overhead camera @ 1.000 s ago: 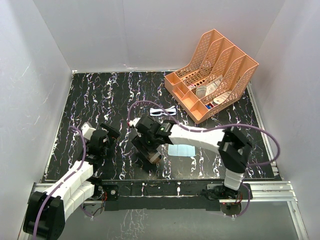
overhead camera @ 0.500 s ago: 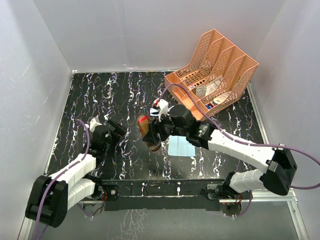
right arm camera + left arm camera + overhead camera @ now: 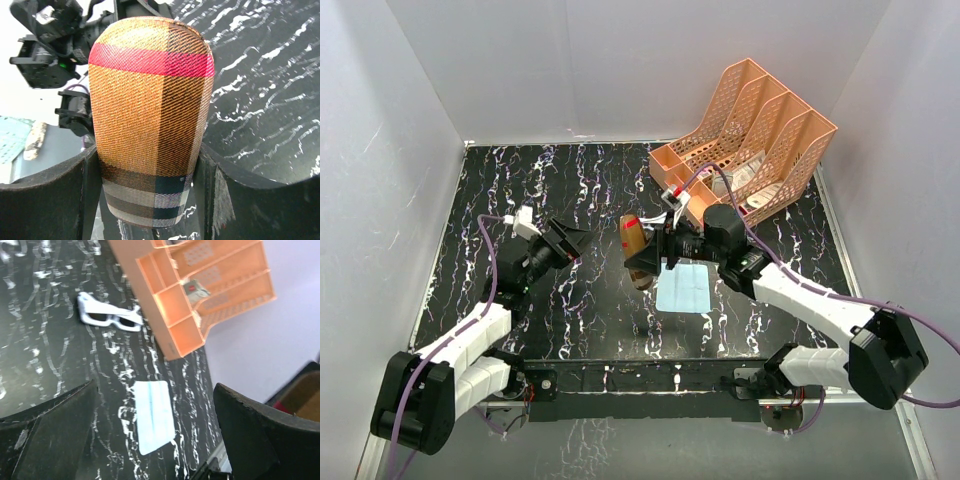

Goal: Organize the sunglasses
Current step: Open the sunglasses case.

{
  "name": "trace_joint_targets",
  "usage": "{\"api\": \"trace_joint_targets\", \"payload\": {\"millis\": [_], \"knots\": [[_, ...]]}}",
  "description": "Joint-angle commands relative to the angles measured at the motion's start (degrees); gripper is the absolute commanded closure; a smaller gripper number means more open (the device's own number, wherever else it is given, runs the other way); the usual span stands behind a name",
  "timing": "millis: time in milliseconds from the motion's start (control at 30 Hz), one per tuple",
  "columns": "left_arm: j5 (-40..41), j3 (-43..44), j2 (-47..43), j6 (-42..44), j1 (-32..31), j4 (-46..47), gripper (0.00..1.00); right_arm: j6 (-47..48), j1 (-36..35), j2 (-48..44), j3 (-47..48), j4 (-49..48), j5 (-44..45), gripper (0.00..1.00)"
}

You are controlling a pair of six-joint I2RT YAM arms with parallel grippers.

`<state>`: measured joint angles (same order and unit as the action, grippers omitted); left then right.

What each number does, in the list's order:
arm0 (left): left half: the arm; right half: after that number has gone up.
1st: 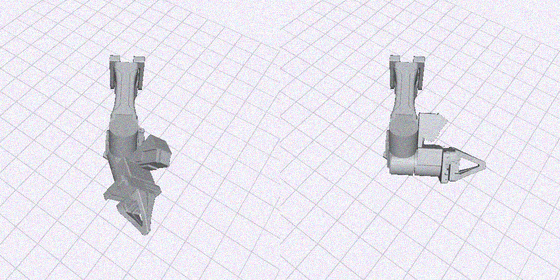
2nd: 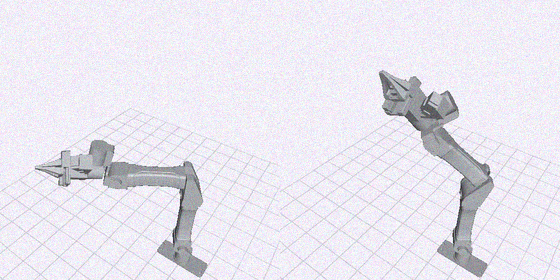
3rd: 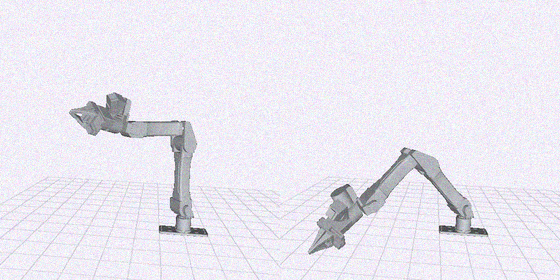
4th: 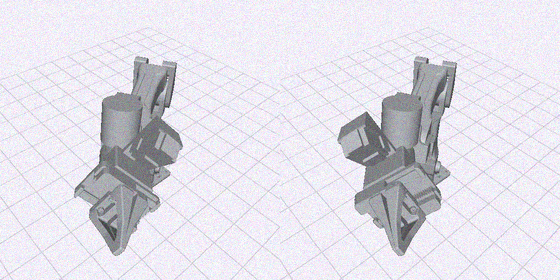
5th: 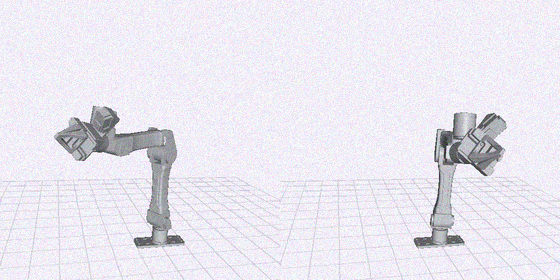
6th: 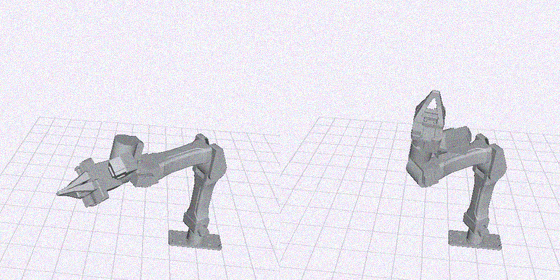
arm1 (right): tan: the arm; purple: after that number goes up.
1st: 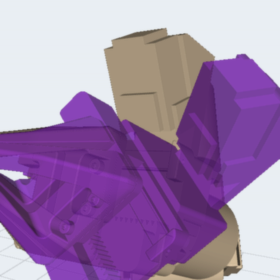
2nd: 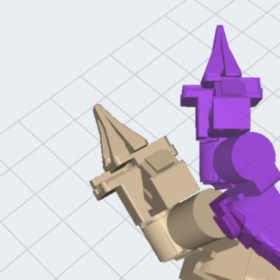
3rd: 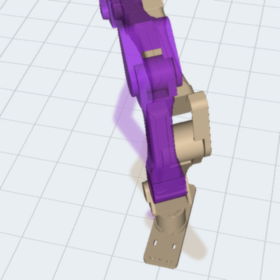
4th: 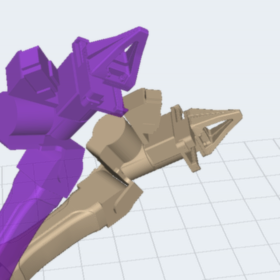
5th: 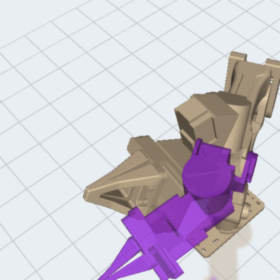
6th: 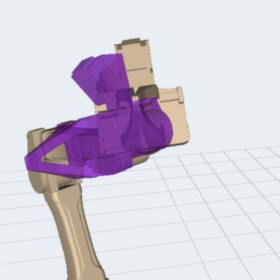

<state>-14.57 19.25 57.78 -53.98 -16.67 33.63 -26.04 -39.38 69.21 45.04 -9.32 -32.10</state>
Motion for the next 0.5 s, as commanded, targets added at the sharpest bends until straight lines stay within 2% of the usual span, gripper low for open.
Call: {"api": "trace_joint_targets", "payload": {"millis": [0,167,300,467], "knots": [[-9.2,1.9,-0.1,-0.5,0.2,10.1,0.01,-4.1,2.5,1.5,0.0,-15.8,-11.5,1.00],[-12.2,4.0,1.7,-1.5,0.2,10.8,0.01,-7.0,4.1,6.0,1.0,-21.1,-17.4,1.00],[-15.8,4.0,1.7,-2.1,0.2,17.0,0.01,-8.1,4.2,8.6,2.0,-22.7,-20.2,1.00],[-21.5,3.7,3.1,-6.1,0.2,29.8,0.01,-6.9,4.2,9.7,3.3,-21.7,-21.6,1.00]]}}
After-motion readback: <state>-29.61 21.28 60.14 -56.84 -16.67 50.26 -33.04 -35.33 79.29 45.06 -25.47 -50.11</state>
